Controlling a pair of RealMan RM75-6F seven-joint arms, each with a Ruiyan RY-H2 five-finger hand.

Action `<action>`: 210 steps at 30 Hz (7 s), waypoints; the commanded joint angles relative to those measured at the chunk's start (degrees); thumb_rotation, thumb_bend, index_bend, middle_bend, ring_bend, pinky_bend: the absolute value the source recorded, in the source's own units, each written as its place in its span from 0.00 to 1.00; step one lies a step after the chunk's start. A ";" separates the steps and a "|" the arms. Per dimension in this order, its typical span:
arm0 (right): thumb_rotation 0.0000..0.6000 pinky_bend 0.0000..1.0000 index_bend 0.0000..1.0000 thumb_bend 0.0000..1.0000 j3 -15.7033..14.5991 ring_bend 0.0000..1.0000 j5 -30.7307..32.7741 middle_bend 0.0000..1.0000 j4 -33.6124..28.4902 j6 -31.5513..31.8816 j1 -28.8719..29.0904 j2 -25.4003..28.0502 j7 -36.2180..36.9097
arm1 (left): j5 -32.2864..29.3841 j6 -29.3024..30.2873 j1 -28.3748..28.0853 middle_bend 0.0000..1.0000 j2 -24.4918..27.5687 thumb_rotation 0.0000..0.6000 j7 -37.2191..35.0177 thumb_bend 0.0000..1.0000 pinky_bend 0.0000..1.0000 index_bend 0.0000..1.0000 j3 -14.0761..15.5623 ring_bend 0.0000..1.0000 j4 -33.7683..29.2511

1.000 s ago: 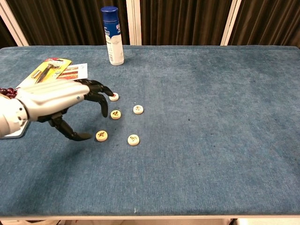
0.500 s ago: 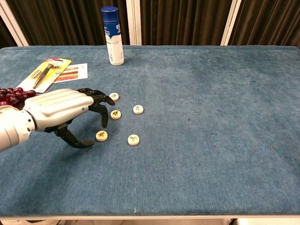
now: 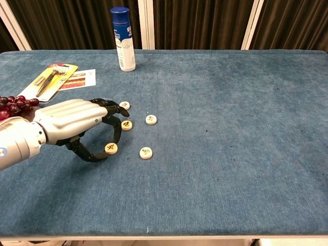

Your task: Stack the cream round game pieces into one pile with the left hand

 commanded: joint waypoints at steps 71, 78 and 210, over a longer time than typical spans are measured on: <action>1.00 0.02 0.00 0.09 -0.34 0.00 0.93 0.02 2.34 -0.64 -0.29 -0.82 2.14 | -14.09 -1.54 -8.54 0.10 -3.78 1.00 2.16 0.32 0.00 0.41 -5.64 0.00 5.21; 1.00 0.02 0.00 0.09 -0.26 0.00 0.97 0.02 2.51 -0.59 -0.32 -0.83 2.31 | -14.11 -1.06 -8.60 0.10 -3.04 1.00 1.79 0.32 0.00 0.41 -5.75 0.00 4.42; 1.00 0.02 0.00 0.09 -0.02 0.00 2.61 0.02 0.96 -2.32 0.73 -0.57 0.20 | -22.99 -3.65 -14.58 0.12 1.52 1.00 2.58 0.34 0.00 0.45 -3.78 0.00 -0.30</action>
